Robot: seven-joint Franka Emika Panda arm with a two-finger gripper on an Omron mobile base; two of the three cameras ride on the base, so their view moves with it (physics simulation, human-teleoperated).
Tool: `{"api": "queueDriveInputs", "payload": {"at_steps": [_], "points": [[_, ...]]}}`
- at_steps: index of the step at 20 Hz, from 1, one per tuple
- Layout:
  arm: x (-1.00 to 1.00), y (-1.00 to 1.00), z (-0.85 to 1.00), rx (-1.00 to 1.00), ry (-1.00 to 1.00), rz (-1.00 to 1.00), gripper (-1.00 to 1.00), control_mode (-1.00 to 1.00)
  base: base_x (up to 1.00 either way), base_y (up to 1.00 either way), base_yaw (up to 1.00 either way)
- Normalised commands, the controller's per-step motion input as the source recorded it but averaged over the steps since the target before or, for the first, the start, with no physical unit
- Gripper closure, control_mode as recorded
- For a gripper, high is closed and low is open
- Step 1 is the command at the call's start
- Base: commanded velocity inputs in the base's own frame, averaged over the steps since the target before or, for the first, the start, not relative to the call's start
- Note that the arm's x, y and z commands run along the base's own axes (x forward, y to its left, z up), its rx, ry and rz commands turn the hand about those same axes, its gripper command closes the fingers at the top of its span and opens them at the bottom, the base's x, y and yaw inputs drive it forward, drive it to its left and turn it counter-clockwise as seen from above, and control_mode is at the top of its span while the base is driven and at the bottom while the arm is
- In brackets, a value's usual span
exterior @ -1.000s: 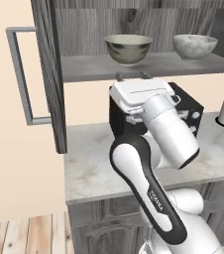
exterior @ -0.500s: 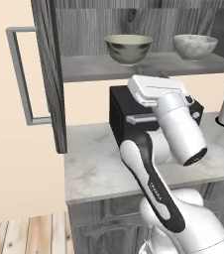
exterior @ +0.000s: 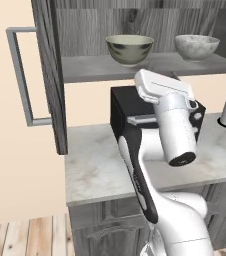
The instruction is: Move the bowls from the cabinet to the plates on the dining table.
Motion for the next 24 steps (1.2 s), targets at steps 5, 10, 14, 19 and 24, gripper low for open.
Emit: {"api": "queueDriveInputs", "payload": {"at_steps": [5, 10, 14, 19, 24], "points": [[-0.17, -0.26, 0.28, 0.12, 0.07, -0.12, -1.0, -1.0, 0.0, 0.0, 0.0], [-0.09, -0.32, 0.14, 0.17, 0.12, -0.04, -1.0, -1.0, 0.0, 0.0, 0.0], [-0.05, -0.24, 0.05, 0.22, 0.11, -0.03, -1.0, -1.0, 0.0, 0.0, 0.0], [0.0, -0.16, 0.01, 0.23, 0.08, -0.05, -1.0, -1.0, 0.0, 0.0, 0.0], [0.05, -0.09, 0.0, 0.18, 0.03, -0.09, -1.0, -1.0, 0.0, 0.0, 0.0]]}}
